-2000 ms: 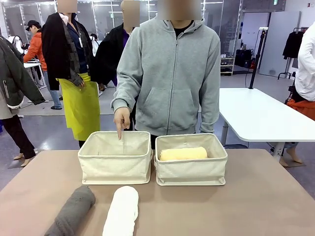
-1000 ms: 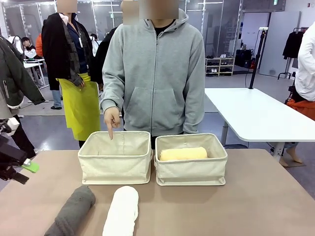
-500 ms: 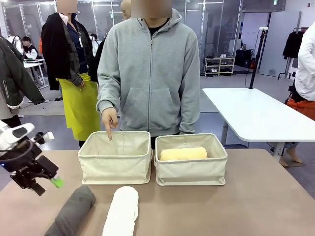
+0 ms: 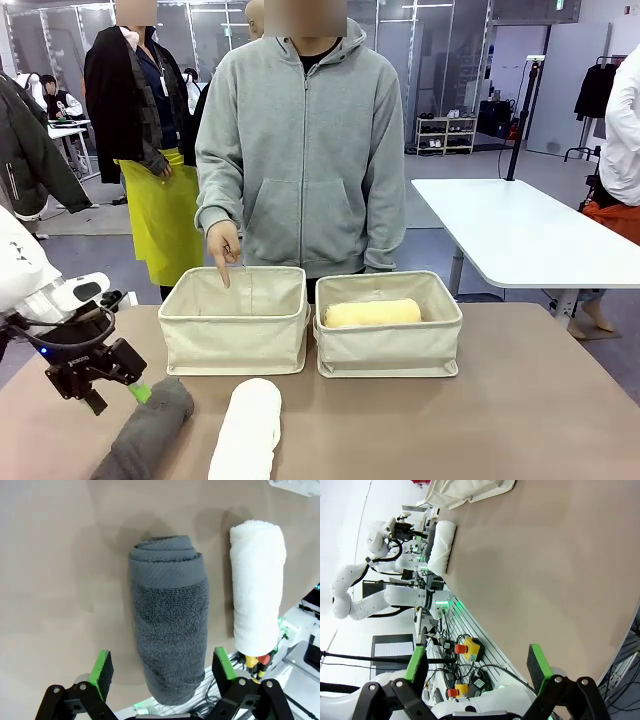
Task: Divide the towels into two baskets.
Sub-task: Pick up one hotel-folded towel from the bottom of the table and place it in the Fabric basket indicated by the person.
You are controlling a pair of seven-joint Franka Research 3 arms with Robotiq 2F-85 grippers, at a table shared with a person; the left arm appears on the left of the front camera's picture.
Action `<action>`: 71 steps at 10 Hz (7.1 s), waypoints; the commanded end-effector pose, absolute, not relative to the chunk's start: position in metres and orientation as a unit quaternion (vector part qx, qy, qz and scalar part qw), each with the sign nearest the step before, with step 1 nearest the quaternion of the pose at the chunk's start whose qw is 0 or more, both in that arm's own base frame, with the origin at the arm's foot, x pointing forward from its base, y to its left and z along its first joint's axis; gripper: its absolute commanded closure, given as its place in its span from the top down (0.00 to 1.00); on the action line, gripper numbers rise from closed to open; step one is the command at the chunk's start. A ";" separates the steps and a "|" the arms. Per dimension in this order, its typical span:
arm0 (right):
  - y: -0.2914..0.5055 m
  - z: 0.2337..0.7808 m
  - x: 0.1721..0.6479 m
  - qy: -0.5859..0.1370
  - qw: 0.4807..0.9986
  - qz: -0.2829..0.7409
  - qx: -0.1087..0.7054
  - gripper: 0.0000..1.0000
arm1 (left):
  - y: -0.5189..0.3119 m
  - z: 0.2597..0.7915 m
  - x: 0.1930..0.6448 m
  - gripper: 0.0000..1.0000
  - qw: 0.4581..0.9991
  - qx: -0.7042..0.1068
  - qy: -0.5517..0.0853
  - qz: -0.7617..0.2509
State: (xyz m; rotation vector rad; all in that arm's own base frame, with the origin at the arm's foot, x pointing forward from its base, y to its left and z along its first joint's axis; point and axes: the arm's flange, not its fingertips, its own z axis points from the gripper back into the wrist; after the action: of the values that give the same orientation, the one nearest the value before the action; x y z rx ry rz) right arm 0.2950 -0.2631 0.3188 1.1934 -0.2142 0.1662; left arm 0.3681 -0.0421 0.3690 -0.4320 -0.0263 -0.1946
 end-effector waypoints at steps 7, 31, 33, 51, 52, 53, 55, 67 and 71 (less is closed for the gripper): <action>-0.262 0.322 0.291 -0.097 0.823 0.077 0.554 1.00 | -0.069 0.301 0.303 1.00 0.974 -0.192 0.023 -0.116; -0.262 0.322 0.291 -0.097 0.823 0.077 0.554 1.00 | -0.096 0.455 0.301 0.28 0.850 -0.113 -0.048 -0.511; -0.262 0.322 0.291 -0.097 0.823 0.077 0.554 1.00 | -0.103 0.467 0.297 0.40 0.825 -0.065 -0.059 -0.558; -0.262 0.322 0.291 -0.097 0.823 0.077 0.554 1.00 | -0.235 0.455 0.627 0.40 0.657 0.084 -0.046 -0.748; -0.262 0.322 0.291 -0.097 0.823 0.077 0.554 1.00 | -0.236 0.448 0.635 0.49 0.661 0.098 -0.040 -0.743; -0.262 0.322 0.291 -0.097 0.823 0.077 0.554 1.00 | -0.237 0.444 0.639 0.61 0.667 0.094 -0.037 -0.738; -0.262 0.322 0.291 -0.097 0.823 0.077 0.554 1.00 | -0.238 0.439 0.644 0.95 0.678 0.094 -0.045 -0.728; -0.262 0.322 0.291 -0.097 0.823 0.077 0.554 1.00 | -0.239 0.437 0.640 1.00 0.676 0.083 -0.049 -0.730; -0.262 0.322 0.291 -0.097 0.823 0.077 0.554 1.00 | -0.235 0.465 0.632 1.00 0.697 0.047 -0.066 -0.712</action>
State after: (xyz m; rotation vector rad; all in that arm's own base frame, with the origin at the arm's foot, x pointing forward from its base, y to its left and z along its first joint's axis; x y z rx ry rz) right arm 0.2949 -0.2631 0.3197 1.1918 -0.2155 0.1678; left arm 0.6365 -0.2434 0.4424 0.1635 -0.1241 -1.6195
